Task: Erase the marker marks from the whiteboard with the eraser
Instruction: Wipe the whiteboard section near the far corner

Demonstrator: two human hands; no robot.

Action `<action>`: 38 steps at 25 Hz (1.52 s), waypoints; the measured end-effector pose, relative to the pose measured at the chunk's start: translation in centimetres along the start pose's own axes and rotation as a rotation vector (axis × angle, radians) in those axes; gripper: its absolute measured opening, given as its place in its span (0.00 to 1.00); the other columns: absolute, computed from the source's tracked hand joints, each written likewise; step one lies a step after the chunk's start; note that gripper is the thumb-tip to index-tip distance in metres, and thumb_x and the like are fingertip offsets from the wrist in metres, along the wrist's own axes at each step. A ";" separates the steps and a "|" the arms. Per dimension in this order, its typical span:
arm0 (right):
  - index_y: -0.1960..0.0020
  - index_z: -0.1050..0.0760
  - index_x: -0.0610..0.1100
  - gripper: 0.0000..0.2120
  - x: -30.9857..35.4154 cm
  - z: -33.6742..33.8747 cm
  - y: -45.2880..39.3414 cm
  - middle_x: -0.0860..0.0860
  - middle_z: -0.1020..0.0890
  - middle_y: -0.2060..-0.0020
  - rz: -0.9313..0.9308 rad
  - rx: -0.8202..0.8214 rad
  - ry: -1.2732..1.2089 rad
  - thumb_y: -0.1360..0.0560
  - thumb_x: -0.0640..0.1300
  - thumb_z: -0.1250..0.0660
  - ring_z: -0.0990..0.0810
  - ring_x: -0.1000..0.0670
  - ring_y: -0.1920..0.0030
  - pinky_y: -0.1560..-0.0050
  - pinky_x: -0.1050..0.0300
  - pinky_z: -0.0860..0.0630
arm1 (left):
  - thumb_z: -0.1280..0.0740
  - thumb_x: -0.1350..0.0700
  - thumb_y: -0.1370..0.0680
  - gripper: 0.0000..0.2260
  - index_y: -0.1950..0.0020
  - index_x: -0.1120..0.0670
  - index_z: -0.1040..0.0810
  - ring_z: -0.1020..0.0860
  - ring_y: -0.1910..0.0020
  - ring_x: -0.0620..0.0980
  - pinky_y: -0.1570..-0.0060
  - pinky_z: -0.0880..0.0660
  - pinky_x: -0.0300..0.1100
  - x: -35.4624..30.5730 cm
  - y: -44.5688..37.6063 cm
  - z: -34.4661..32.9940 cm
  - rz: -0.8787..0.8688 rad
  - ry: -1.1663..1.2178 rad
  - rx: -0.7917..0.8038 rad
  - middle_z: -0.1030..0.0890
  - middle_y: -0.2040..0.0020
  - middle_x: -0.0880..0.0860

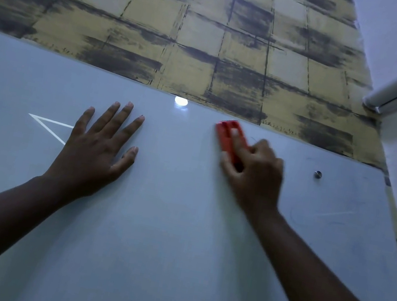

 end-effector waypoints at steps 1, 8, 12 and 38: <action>0.25 0.26 0.52 0.29 -3.7 0.5 -0.4 0.42 0.25 0.56 -0.124 -0.007 0.018 0.23 0.60 0.38 0.23 0.39 0.59 0.54 0.44 0.24 | 0.52 0.39 0.15 0.31 0.13 0.48 0.45 0.50 0.13 0.52 0.17 0.53 0.60 -0.2 0.0 0.0 0.003 0.001 -0.004 0.48 0.12 0.51; 0.25 0.26 0.50 0.27 -8.3 0.8 0.4 0.42 0.25 0.52 -0.511 -0.005 -0.041 0.23 0.55 0.31 0.22 0.38 0.54 0.46 0.39 0.22 | 0.52 0.40 0.16 0.32 0.13 0.49 0.43 0.48 0.14 0.53 0.17 0.53 0.60 -0.3 0.3 0.2 0.020 -0.027 -0.023 0.47 0.13 0.53; 0.25 0.26 0.50 0.30 0.6 -0.1 1.2 0.45 0.27 0.55 -0.226 0.021 -0.099 0.25 0.58 0.35 0.25 0.43 0.58 0.52 0.49 0.27 | 0.52 0.37 0.20 0.36 0.15 0.52 0.38 0.48 0.14 0.54 0.18 0.58 0.62 -1.3 -0.4 0.1 0.219 0.115 -0.043 0.44 0.13 0.54; 0.22 0.30 0.51 0.29 -3.6 2.7 6.7 0.46 0.24 0.54 -0.072 0.014 -0.045 0.20 0.61 0.42 0.25 0.47 0.56 0.55 0.53 0.29 | 0.45 0.48 0.17 0.29 0.18 0.59 0.33 0.36 0.17 0.56 0.20 0.40 0.62 -20.8 -1.6 -4.4 -0.100 0.038 -0.125 0.33 0.18 0.59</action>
Point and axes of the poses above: each hand's wrist, its own y-axis away from the middle knuckle, its own z-axis out of the back of the hand, x = y × z, the point moved 10 cm from there along -y, towards the middle knuckle
